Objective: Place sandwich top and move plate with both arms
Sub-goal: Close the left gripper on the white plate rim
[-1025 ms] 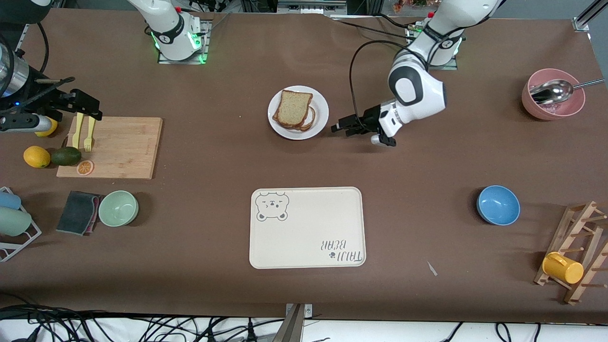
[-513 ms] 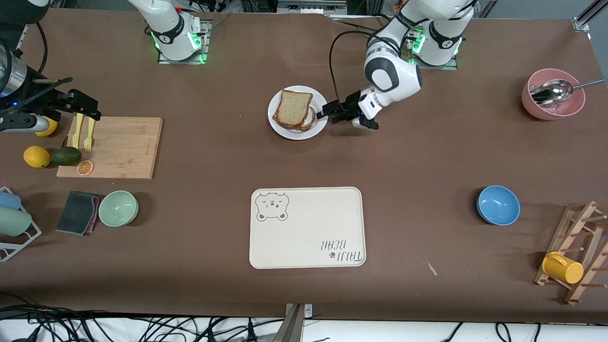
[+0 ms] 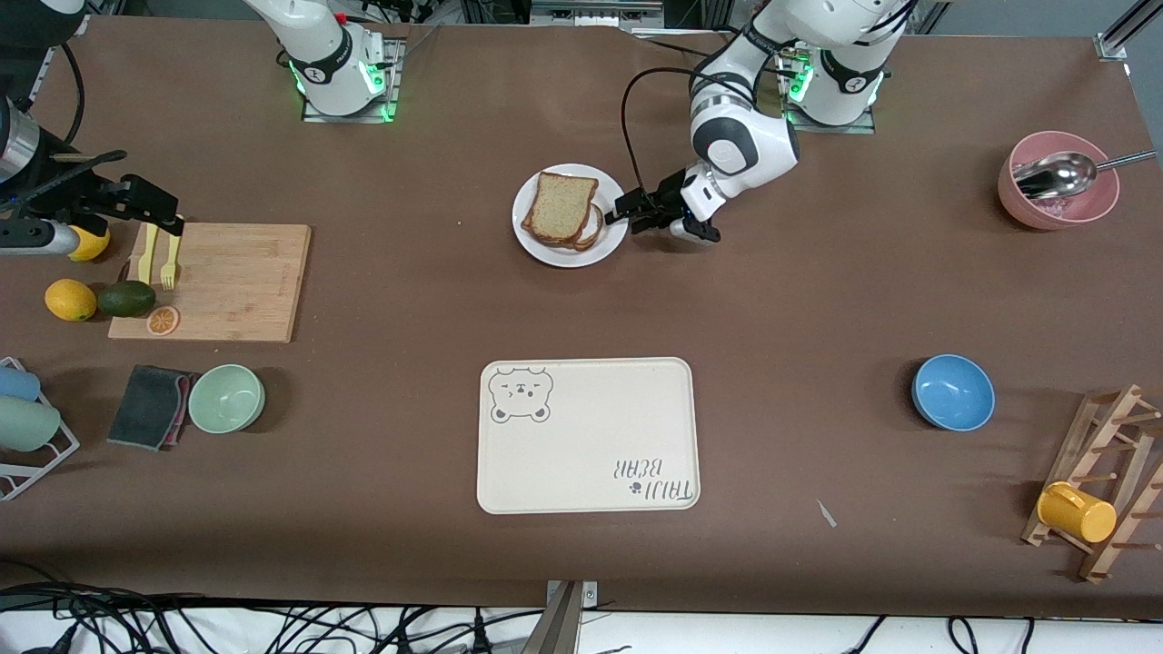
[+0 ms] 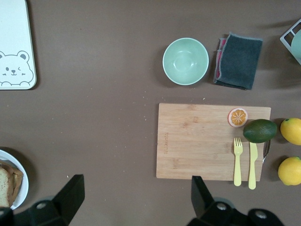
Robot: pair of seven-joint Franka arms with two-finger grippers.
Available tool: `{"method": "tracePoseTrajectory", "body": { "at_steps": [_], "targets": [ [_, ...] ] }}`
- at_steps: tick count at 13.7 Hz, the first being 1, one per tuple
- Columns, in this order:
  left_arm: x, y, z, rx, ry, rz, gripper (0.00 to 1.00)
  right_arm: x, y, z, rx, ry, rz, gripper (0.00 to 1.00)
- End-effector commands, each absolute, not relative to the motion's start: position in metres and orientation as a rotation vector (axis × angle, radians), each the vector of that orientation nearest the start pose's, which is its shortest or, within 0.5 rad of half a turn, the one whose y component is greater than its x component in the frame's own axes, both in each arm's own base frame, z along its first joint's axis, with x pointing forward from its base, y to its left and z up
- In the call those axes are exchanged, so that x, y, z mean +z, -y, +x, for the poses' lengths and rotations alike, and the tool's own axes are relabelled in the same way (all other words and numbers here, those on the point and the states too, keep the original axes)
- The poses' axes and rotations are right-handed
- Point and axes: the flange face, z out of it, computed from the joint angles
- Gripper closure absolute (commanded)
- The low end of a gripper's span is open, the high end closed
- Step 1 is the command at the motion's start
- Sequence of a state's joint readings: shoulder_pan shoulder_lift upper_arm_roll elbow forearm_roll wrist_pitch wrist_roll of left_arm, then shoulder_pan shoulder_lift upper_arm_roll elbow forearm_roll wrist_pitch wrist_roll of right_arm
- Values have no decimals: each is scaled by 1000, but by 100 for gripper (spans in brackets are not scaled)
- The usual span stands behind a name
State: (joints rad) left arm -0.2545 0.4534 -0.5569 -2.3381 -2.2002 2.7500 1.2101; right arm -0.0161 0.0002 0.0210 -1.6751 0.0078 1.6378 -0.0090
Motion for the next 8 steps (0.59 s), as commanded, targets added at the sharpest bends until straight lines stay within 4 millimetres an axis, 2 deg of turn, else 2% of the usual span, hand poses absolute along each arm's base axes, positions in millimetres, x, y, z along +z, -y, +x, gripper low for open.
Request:
{"method": "tracePoseTrajectory", "body": {
  "at_steps": [1, 5, 8],
  "targets": [
    [142, 326, 322, 28, -265, 2286, 22, 585, -2, 554, 50, 24, -3123, 0],
    [139, 328, 318, 23, -243, 2289, 43, 585, -6, 554, 50, 36, -3123, 0],
    [138, 329, 312, 11, -234, 2293, 55, 585, -6, 554, 48, 36, -3121, 0]
  ]
}}
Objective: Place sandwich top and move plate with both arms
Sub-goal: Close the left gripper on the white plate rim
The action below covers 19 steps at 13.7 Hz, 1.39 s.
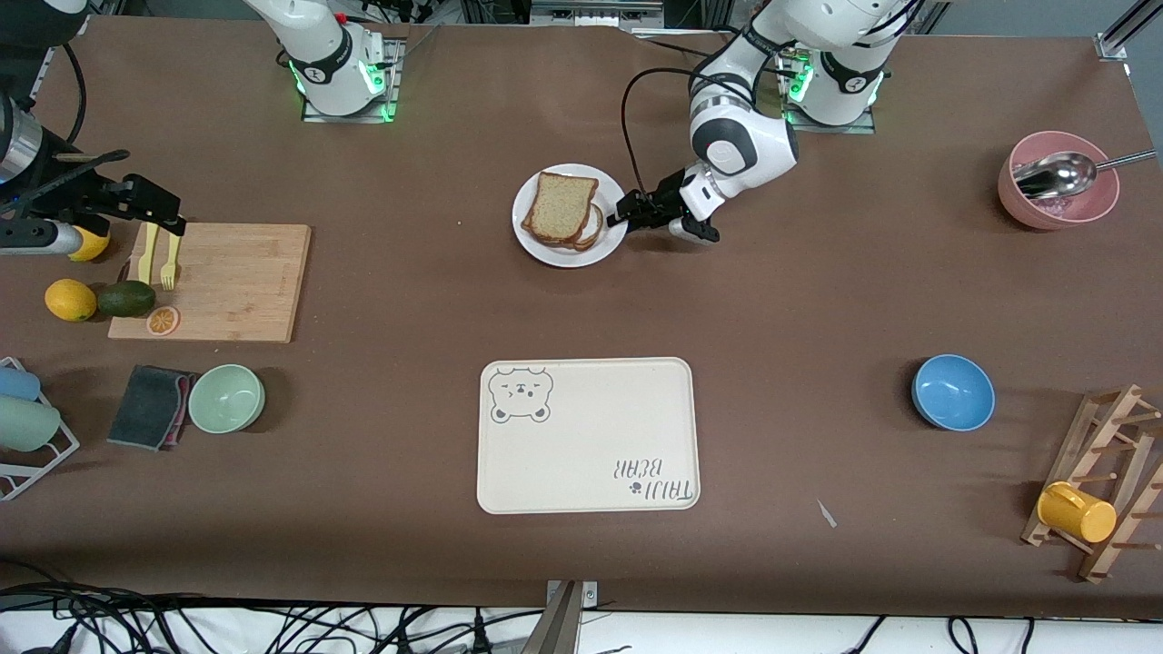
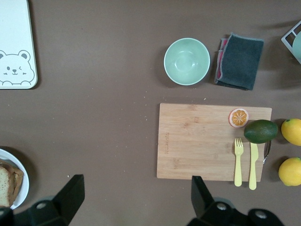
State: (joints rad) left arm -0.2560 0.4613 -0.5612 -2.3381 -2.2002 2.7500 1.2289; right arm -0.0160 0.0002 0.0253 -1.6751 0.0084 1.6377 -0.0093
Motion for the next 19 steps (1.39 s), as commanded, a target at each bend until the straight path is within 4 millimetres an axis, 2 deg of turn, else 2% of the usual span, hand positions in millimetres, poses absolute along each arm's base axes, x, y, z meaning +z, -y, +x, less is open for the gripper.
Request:
{"method": "tracePoseTrajectory", "body": {
  "at_steps": [1, 9, 19],
  "targets": [
    [138, 330, 311, 11, -230, 2294, 57, 586, -6, 554, 45, 36, -3121, 0],
    [136, 327, 307, 12, -208, 2301, 82, 586, -5, 553, 48, 33, -3117, 0],
    [139, 328, 309, 25, -195, 2298, 99, 586, -5, 551, 67, 31, -3115, 0]
  ]
}}
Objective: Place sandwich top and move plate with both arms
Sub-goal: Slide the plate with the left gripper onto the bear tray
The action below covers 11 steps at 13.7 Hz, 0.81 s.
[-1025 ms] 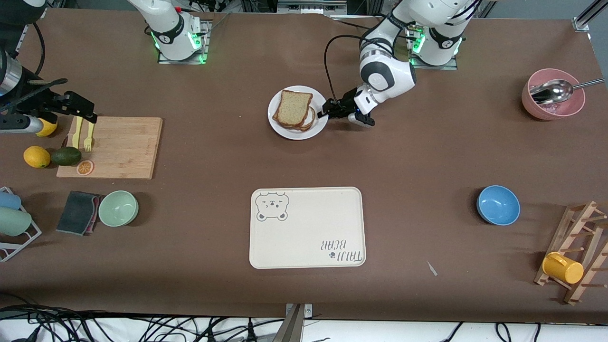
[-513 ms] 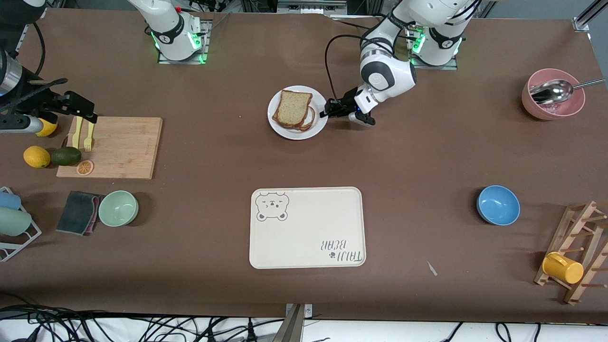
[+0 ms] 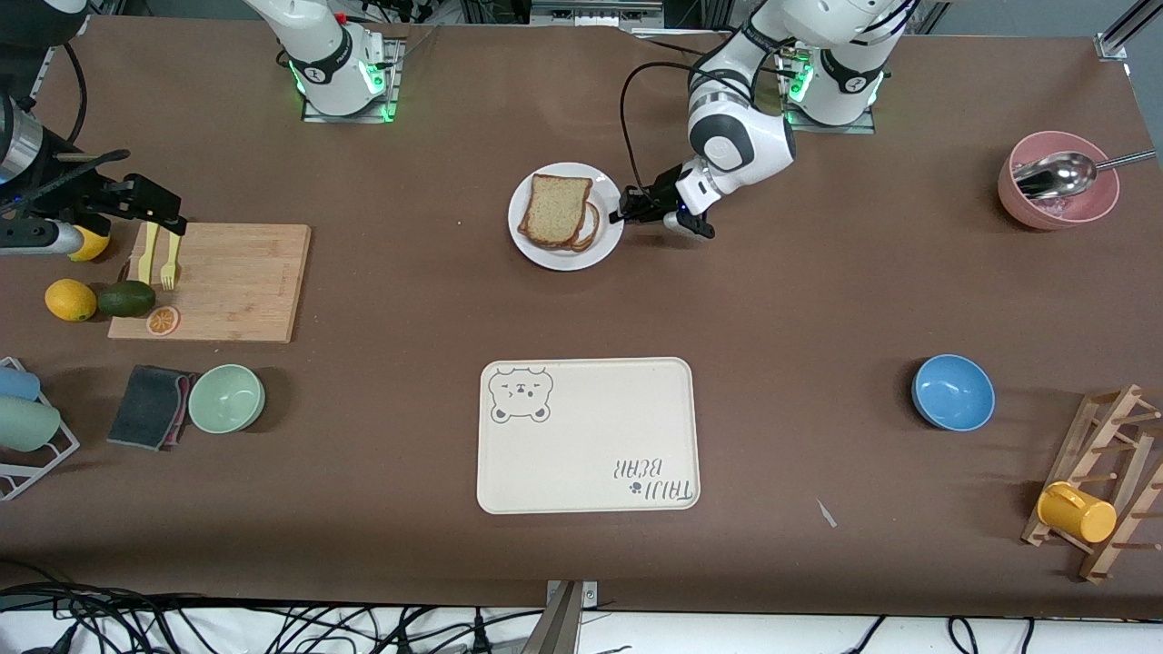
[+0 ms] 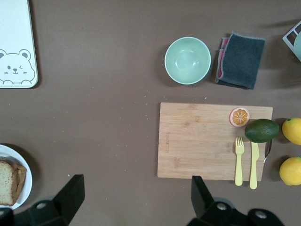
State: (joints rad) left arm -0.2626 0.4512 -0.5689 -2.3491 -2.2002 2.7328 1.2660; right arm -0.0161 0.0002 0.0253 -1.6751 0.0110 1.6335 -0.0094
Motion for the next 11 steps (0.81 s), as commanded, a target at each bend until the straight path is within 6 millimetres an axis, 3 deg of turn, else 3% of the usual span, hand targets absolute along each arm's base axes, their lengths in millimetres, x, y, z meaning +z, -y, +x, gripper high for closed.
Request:
{"method": "tracePoseTrajectory", "body": {
  "at_steps": [1, 11],
  "targets": [
    [140, 327, 312, 46, -165, 2298, 100, 585, -5, 552, 69, 30, -3115, 0],
    [156, 318, 339, 129, -164, 2234, 100, 586, -5, 551, 69, 31, -3115, 0]
  ]
}}
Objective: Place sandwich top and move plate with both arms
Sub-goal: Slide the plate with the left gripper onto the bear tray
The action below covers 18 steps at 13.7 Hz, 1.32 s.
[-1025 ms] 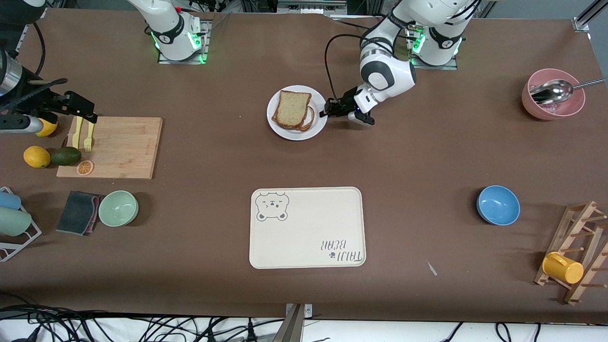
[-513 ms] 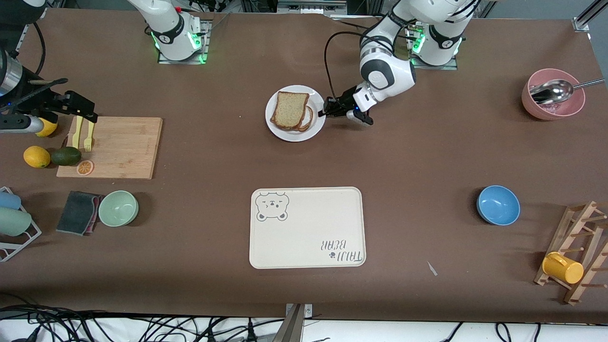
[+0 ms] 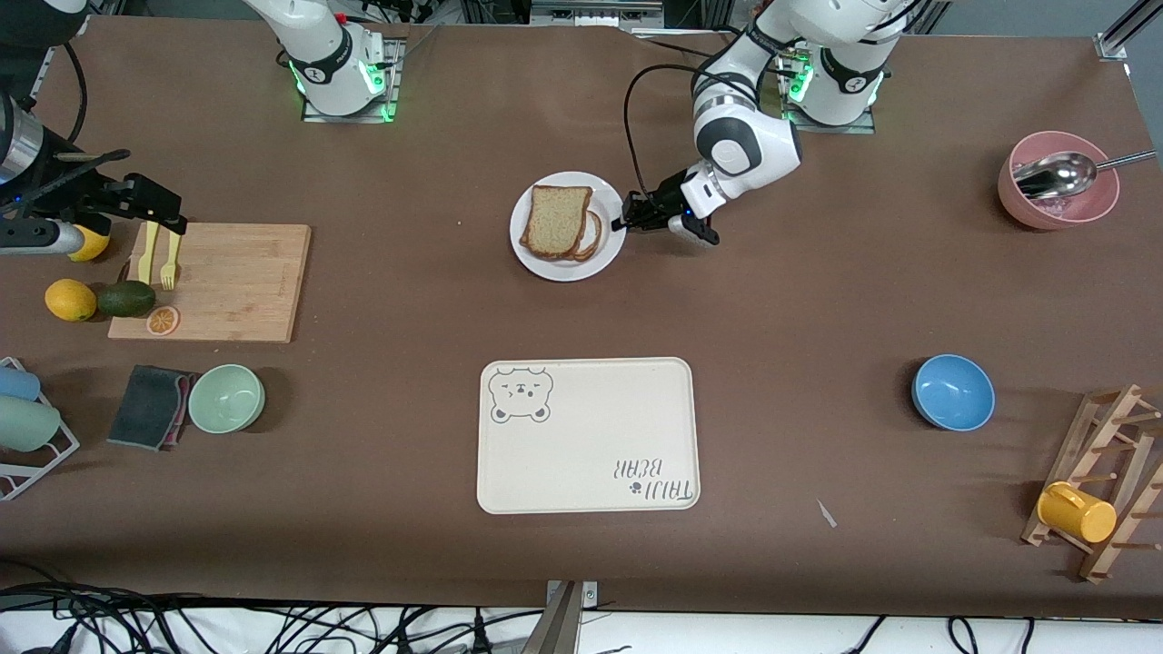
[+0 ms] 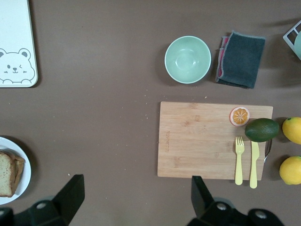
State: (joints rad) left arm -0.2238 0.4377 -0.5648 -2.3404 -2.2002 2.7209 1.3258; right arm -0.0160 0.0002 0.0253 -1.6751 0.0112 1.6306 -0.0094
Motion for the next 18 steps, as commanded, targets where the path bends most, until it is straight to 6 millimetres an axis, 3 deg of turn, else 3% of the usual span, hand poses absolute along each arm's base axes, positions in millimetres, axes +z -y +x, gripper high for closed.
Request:
{"method": "tracePoseTrajectory", "body": {
  "at_steps": [1, 12, 18],
  "targets": [
    [159, 315, 344, 143, -174, 2228, 100, 586, -5, 551, 69, 31, -3115, 0],
    [191, 310, 384, 246, -249, 2096, 100, 585, -5, 552, 71, 31, -3115, 0],
    [208, 302, 439, 332, -325, 2015, 100, 585, -4, 552, 71, 28, -3115, 0]
  ]
}}
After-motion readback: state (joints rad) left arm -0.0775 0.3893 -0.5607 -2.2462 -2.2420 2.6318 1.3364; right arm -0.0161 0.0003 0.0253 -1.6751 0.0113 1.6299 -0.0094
